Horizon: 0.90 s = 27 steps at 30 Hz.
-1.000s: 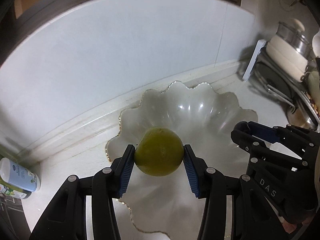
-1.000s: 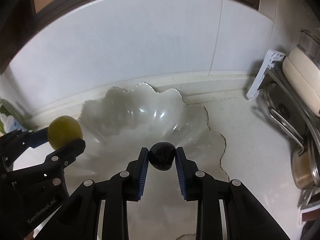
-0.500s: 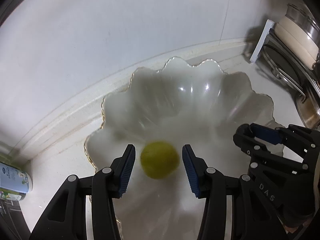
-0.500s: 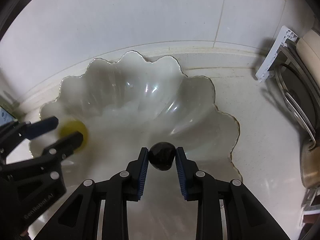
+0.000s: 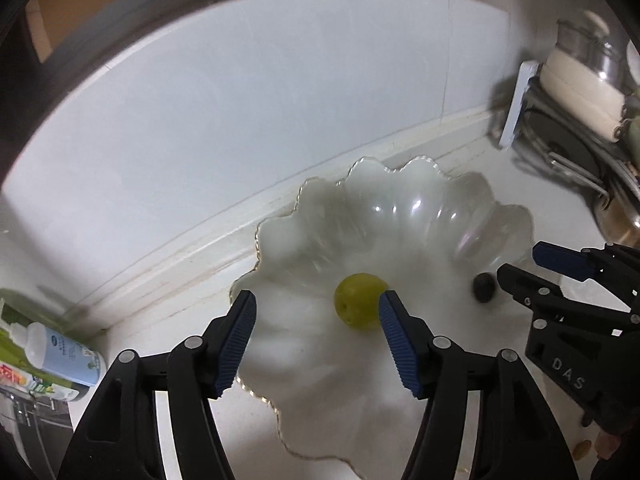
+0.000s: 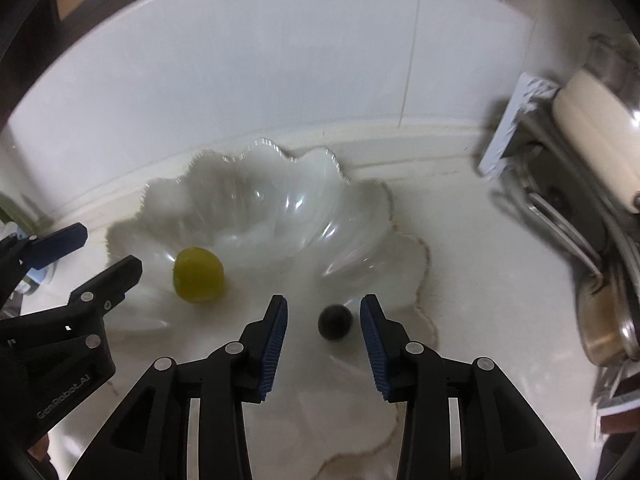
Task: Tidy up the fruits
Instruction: 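Open the left gripper to drop the green fruit into the bowl while the right drops the plum, then withdraw both open grippers from the bowl back toward the remaining fruits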
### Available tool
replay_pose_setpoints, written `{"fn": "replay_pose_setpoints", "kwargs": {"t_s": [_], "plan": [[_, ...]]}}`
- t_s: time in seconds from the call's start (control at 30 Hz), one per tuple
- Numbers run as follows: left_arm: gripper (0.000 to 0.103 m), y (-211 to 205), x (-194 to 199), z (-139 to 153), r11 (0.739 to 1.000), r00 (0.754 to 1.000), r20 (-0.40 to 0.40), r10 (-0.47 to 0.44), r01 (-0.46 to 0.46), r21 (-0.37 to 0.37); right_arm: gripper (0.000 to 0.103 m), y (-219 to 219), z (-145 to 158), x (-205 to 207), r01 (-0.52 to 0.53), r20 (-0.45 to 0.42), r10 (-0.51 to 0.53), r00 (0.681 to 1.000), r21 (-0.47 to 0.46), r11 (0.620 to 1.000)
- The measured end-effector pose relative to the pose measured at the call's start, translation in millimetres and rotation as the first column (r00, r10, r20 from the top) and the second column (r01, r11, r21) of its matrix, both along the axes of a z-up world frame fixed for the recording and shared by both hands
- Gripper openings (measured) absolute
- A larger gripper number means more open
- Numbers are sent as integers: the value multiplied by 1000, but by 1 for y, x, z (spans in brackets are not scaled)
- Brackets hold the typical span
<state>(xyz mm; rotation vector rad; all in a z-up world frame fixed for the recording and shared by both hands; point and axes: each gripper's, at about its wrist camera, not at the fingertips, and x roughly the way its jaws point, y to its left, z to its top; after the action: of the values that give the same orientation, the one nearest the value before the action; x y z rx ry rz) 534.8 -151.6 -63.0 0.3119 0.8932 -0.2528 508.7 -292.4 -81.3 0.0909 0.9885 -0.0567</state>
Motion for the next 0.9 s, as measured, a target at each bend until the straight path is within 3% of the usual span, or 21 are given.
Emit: {"fn": "replay_pose_setpoints", "kwargs": {"t_s": [0.37,0.9], "plan": [[68,1,-63,61,998,980,192,-51,59,-36,39,-6,57,-65,61,168,-55,984,-31,998],[69,-15,-142,101,967,949,268,-164,209,-147,39,-25,96,-162,145,288,-136,948,-9,989]]}}
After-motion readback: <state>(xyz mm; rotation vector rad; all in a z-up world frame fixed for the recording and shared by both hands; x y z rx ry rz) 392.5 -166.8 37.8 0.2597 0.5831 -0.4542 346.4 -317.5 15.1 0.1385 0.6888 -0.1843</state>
